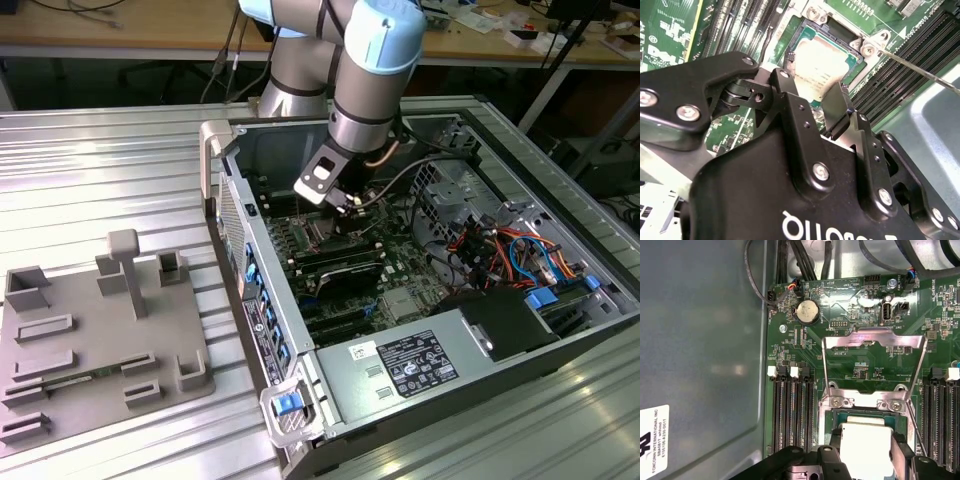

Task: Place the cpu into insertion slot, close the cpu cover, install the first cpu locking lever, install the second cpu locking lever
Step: 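Place the cpu into insertion slot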

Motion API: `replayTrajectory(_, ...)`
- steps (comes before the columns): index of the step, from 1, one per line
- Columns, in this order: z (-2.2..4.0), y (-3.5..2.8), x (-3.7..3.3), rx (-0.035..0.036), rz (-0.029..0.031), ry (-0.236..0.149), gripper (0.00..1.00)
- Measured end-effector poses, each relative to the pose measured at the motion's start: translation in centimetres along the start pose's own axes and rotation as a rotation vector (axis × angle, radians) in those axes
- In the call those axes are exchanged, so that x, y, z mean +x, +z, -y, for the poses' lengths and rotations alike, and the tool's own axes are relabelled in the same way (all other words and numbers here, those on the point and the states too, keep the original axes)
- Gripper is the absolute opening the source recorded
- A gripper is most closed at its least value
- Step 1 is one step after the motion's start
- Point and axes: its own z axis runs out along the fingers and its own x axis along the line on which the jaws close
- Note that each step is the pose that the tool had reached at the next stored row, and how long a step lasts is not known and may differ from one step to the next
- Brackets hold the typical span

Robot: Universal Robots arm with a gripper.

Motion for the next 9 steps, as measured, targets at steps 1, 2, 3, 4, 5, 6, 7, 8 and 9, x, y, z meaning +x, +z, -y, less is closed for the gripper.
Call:
replayTrajectory(1, 0.02, 0.02, 0.0, 0.0, -0.0016, 0.0, 0.5)
replayTrajectory(2, 0.02, 0.03, -0.01, 0.0001, -0.0021, 0.0, 0.5)
replayTrajectory(3, 0.03, 0.03, -0.01, 0.0002, -0.0023, 0.0, 0.5)
replayTrajectory(4, 0.03, 0.02, 0.0, 0.0, -0.0024, 0.0, 0.5)
replayTrajectory(5, 0.03, -0.08, -0.01, 0.0001, -0.0024, 0.0, 0.5)
replayTrajectory(6, 0.02, -0.16, 0.0, 0.0, -0.0024, 0.0, 0.5)
replayTrajectory(7, 0.02, -0.23, 0.0, 0.0001, -0.0022, 0.0, 0.5)
replayTrajectory(8, 0.01, -0.33, 0.0, 0.0, -0.0021, 0.0, 0.5)
replayTrajectory(9, 0.0, -0.46, 0.0, 0.0001, -0.0017, 0.0, 0.5)
